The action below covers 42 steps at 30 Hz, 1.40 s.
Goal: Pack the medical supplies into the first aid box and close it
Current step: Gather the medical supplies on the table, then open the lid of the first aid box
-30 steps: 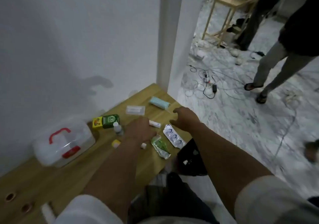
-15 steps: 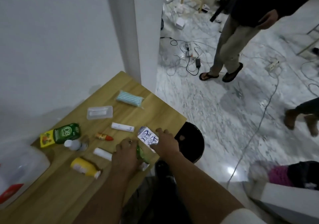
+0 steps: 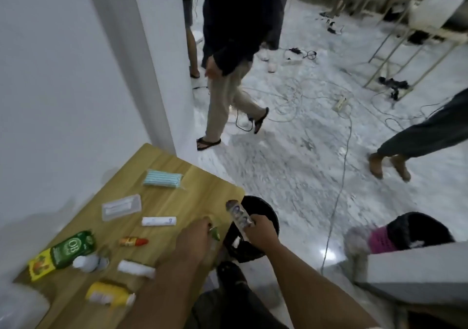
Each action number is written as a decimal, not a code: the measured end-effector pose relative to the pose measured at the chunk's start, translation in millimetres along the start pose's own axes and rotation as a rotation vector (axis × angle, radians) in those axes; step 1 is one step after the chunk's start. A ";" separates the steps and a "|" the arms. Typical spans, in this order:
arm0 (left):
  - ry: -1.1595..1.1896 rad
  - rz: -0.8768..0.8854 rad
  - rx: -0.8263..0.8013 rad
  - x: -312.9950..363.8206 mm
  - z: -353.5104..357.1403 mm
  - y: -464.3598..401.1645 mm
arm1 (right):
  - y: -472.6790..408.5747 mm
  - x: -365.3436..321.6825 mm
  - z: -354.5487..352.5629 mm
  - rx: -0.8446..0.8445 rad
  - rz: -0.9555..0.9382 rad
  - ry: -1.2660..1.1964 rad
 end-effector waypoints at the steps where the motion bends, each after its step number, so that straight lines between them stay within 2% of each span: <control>1: 0.021 0.011 -0.008 11.7 -0.8 -2.6 | 2.3 9.4 -9.1 0.032 0.041 -0.017; 5: 0.035 0.104 -0.045 57.2 4.5 -20.8 | 6.5 40.3 -34.3 0.071 0.160 -0.015; 14: -0.051 0.093 -0.184 122.5 60.2 -95.6 | -61.0 98.4 -48.4 0.119 0.348 -0.043; 20: 0.034 0.132 -0.174 160.6 64.6 -126.1 | -93.1 100.1 -67.8 0.067 0.291 0.052; 25: 0.069 0.136 -0.061 155.9 9.1 -110.1 | -70.5 51.1 -78.2 0.026 0.163 0.196; 29: 0.045 0.069 0.047 108.6 -55.5 -70.4 | -38.8 -22.0 -66.2 -0.014 -0.051 0.297; 34: -0.025 -0.054 0.223 -8.8 -118.5 15.2 | 8.8 -124.6 -6.7 -0.071 -0.328 0.498; 37: -0.082 -0.251 0.315 -99.8 -142.2 82.6 | 41.6 -187.2 59.1 -0.132 -0.512 0.601; 42: -0.082 -0.602 0.384 -237.2 -139.5 205.6 | 128.9 -271.2 189.3 -0.321 -0.802 0.593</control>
Point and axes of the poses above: each hand's wrist, its own y-axis away from the middle knuckle, its own z-axis out of the palm, x = y × z, the point moved 5 cm from there along -y, towards the middle knuckle, and after that the axes turned 14 degrees about -y, right-handed, at the moved point
